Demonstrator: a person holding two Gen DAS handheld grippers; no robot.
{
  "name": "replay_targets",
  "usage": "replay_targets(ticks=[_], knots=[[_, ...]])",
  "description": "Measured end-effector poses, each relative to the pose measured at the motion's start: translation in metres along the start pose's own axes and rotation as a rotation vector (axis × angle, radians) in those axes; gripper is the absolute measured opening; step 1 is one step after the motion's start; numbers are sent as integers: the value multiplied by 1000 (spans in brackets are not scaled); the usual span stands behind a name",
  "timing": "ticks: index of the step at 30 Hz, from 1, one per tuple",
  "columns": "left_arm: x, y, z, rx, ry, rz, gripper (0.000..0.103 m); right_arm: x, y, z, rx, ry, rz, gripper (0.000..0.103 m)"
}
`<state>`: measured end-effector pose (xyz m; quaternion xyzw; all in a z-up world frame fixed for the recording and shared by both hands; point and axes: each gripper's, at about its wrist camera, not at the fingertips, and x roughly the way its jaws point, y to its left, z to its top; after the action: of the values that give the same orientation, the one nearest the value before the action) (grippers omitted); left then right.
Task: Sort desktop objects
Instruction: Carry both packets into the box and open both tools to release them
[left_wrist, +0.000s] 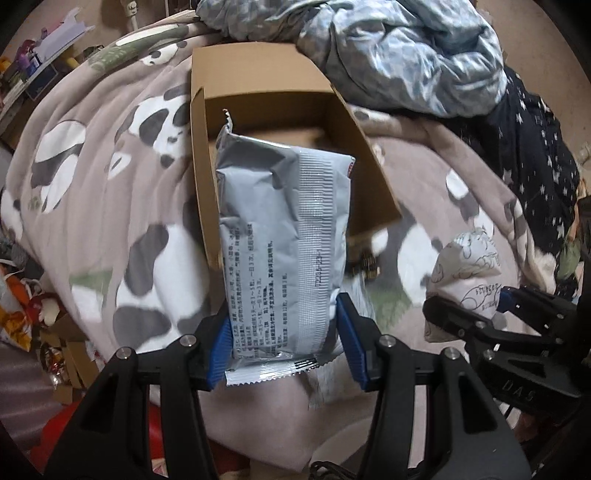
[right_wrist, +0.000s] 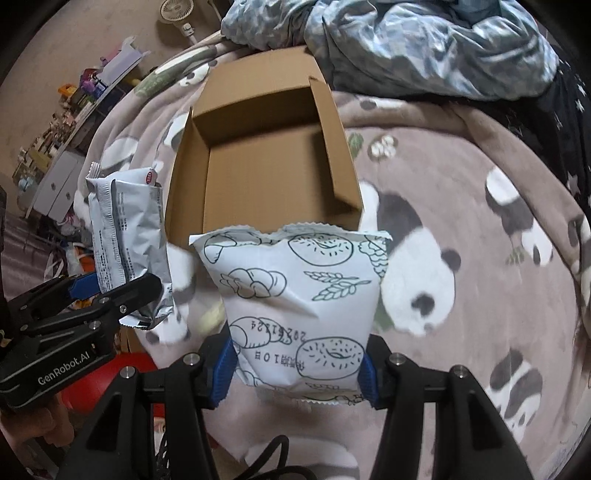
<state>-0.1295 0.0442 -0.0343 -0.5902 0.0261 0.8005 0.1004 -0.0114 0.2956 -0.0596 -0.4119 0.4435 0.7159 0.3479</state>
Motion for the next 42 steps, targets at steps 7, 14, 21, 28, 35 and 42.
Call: replay_targets(ticks=[7, 14, 21, 28, 35, 42], knots=[[25, 18, 54, 16, -6, -24, 50, 22, 10, 61, 5, -35, 17, 56], [50, 24, 93, 59, -15, -33, 50, 51, 16, 109, -7, -51, 24, 56], [75, 29, 131, 107, -28, -42, 50, 79, 11, 149, -33, -59, 17, 56], [103, 38, 157, 118, -36, -18, 50, 104, 3, 177, -16, -72, 32, 56], [120, 43, 162, 108, -41, -37, 49, 118, 2, 187, -12, -88, 42, 56], [122, 42, 159, 80, -63, -47, 50, 117, -3, 182, 16, -129, 47, 60]])
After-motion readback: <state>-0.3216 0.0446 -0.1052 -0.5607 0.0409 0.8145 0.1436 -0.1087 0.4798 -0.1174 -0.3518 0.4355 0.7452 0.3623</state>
